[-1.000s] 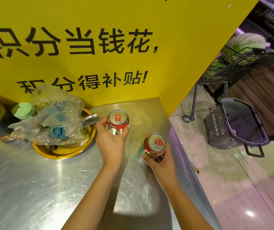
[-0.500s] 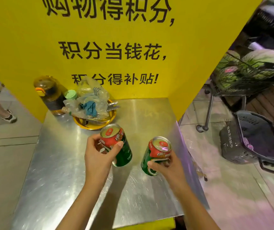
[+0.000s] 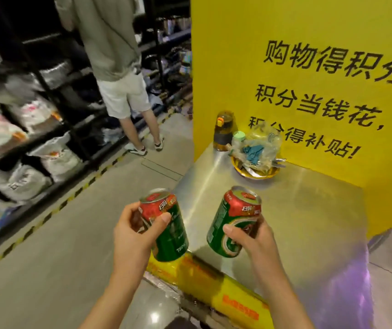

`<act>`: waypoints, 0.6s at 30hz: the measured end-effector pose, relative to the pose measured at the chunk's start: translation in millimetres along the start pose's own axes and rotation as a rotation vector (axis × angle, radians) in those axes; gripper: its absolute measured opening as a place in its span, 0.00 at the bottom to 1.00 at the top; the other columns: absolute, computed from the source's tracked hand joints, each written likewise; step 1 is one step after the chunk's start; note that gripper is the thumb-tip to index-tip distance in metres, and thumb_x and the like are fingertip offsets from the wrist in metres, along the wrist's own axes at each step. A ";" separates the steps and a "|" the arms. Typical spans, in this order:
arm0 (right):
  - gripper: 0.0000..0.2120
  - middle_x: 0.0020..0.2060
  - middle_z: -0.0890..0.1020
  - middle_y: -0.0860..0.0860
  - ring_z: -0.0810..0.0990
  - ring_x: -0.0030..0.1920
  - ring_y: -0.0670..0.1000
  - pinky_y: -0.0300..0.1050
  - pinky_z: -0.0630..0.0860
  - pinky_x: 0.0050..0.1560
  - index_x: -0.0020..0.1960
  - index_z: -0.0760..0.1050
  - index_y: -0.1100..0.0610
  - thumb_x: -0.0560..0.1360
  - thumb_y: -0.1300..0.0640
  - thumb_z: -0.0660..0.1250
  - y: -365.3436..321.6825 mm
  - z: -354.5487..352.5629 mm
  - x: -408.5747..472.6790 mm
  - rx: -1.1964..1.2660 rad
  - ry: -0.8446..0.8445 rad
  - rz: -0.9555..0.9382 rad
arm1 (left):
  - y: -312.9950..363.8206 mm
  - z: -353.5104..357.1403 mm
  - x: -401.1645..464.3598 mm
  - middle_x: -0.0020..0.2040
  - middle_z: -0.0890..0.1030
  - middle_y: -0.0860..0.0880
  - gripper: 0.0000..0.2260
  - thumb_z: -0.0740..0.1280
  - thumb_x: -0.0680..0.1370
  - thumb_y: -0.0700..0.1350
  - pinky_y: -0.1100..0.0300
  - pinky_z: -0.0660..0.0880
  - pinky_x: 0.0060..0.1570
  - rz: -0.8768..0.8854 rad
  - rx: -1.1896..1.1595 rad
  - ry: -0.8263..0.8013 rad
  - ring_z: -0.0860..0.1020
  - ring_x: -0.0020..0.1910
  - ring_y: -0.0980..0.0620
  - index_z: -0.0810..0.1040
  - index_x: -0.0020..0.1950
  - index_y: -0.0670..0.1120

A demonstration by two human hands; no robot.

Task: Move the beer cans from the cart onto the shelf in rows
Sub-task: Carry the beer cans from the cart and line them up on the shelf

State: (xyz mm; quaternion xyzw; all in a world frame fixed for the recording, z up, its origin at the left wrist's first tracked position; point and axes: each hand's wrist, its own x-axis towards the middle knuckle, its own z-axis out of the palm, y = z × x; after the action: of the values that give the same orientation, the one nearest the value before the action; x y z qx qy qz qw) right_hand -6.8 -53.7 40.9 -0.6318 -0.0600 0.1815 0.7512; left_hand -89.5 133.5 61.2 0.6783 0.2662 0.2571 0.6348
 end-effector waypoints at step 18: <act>0.35 0.47 0.85 0.47 0.83 0.48 0.47 0.37 0.79 0.42 0.57 0.75 0.49 0.51 0.43 0.76 35.4 338.7 98.3 -0.175 -0.515 0.057 | 1.8 -272.9 124.4 0.50 0.78 0.55 0.20 0.75 0.66 0.47 0.53 0.72 0.53 -0.055 0.115 0.487 0.76 0.52 0.52 0.74 0.56 0.49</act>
State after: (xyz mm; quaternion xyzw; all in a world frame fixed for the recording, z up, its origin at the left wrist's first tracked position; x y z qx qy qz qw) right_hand -30.9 299.5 58.7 -0.6286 -0.2468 0.3514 0.6485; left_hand -186.5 416.6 81.3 0.6240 0.4437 0.3800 0.5191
